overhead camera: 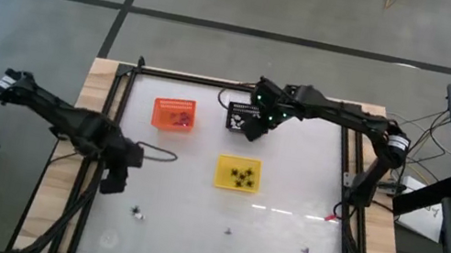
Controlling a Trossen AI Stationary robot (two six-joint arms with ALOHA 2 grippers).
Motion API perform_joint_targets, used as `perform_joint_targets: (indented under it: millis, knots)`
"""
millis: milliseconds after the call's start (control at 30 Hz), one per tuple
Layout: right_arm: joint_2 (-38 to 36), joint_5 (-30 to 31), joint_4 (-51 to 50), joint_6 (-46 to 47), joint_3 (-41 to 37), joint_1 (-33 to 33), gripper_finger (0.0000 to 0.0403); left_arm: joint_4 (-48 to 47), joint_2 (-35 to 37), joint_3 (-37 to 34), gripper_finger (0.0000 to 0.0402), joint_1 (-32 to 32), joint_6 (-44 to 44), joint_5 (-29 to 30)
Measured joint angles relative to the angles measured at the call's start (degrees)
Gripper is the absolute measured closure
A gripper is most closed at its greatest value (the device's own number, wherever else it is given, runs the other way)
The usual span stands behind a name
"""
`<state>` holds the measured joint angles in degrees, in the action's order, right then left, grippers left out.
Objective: Sort Halloween decoration
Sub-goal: Put the violet witch hat into the orange bin
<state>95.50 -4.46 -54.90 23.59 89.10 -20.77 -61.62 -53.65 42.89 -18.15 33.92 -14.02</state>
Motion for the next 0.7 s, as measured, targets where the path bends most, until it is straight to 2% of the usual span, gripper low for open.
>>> perform_joint_targets:
  millis: [367,500,700]
  knots:
    - [-6.01,-0.03,-10.85,6.45,2.34,10.26,0.0296,9.86,-0.53,-4.36,0.0278,-10.28,11.96,0.07]
    - [-9.28,-0.03,-15.69,8.12,2.34,14.27,0.0296,11.55,-1.59,-5.16,0.0278,-11.75,14.31,0.25]
    - [-12.95,0.14,-22.90,17.84,2.16,21.06,0.0296,12.08,-3.35,-5.37,0.0278,-11.83,15.29,0.68]
